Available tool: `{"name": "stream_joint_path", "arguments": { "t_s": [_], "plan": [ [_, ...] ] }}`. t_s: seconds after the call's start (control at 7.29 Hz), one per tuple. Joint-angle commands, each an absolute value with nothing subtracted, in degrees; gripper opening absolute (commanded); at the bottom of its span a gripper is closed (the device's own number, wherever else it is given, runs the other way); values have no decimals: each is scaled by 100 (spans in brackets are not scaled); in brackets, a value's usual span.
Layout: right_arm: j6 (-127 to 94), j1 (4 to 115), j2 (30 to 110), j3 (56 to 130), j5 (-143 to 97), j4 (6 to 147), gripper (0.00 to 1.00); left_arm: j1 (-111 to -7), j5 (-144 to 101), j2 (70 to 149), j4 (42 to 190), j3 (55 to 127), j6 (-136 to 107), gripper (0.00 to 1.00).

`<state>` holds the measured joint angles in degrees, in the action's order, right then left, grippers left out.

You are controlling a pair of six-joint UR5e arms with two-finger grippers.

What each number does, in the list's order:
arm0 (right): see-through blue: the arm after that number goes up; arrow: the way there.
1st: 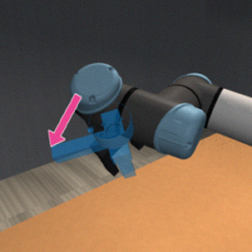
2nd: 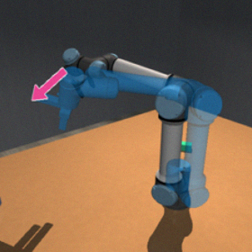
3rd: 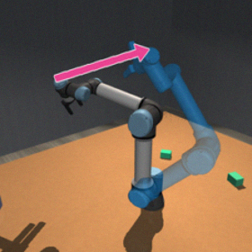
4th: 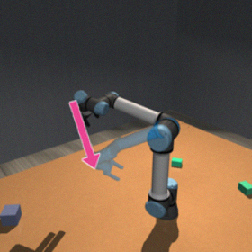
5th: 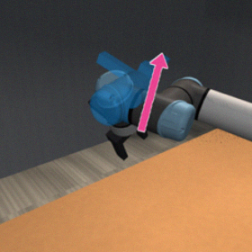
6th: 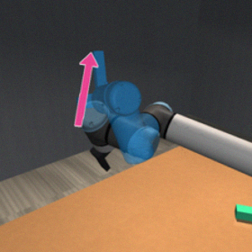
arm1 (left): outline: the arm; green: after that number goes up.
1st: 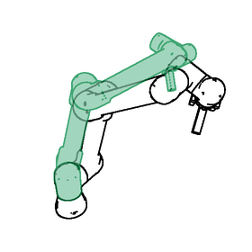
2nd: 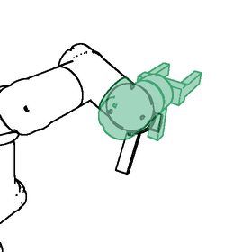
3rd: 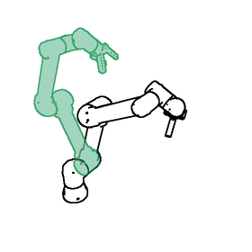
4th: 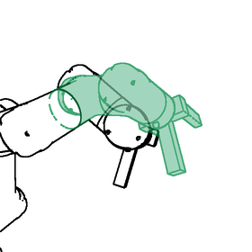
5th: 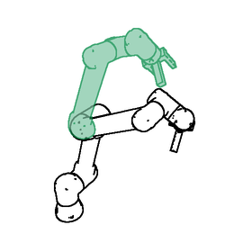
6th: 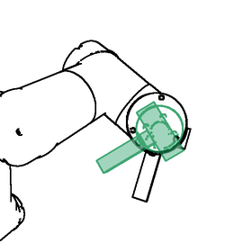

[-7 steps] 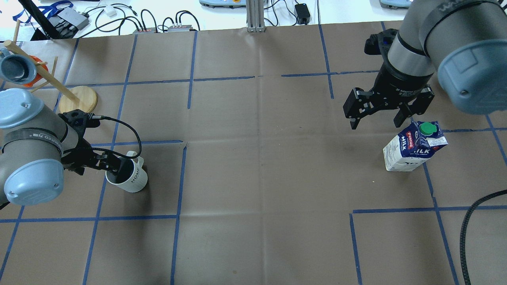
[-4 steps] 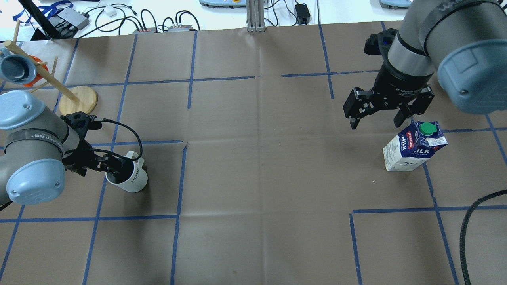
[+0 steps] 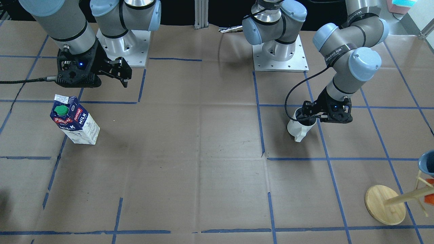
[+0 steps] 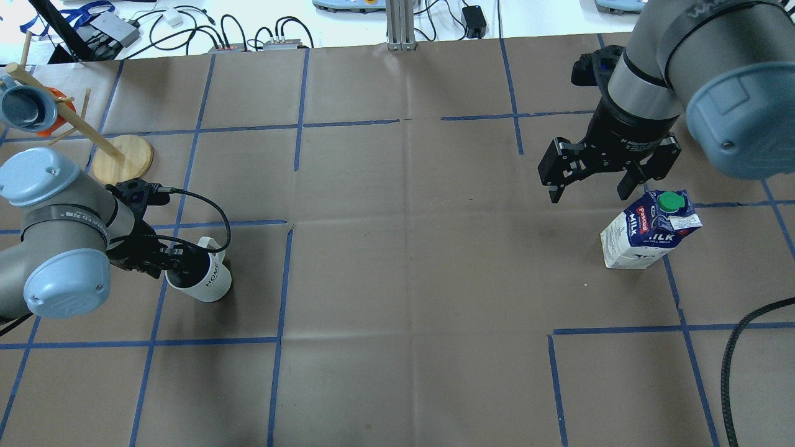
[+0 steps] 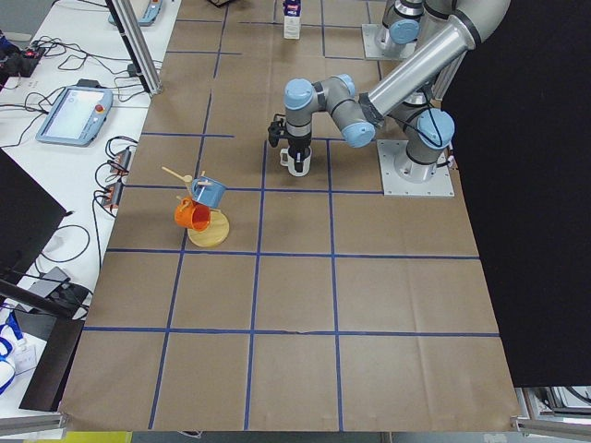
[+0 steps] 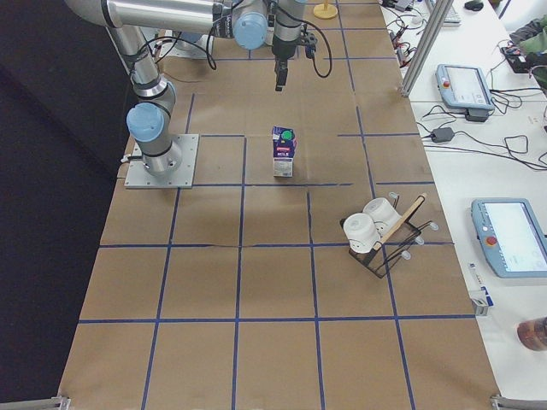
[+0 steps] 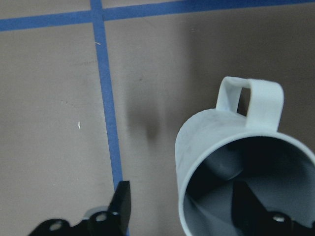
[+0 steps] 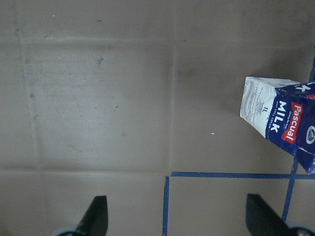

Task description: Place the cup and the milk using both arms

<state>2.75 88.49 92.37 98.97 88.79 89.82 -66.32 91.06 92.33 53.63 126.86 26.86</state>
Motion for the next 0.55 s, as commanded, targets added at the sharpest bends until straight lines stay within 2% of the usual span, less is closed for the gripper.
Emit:
{"name": "stream_joint_path", "arguments": {
  "t_s": [0.0, 0.14, 0.41],
  "plan": [
    [281, 8842, 9237, 9896, 8886, 8982, 100, -6636, 9097, 9272, 5335, 12656, 2488, 18],
    [281, 8842, 9237, 9896, 8886, 8982, 100, -6636, 9097, 9290, 5326, 12639, 2479, 9],
    [281, 8842, 9237, 9896, 8886, 8982, 100, -6636, 9097, 9264, 5195, 12612, 2365, 3]
  ]
}}
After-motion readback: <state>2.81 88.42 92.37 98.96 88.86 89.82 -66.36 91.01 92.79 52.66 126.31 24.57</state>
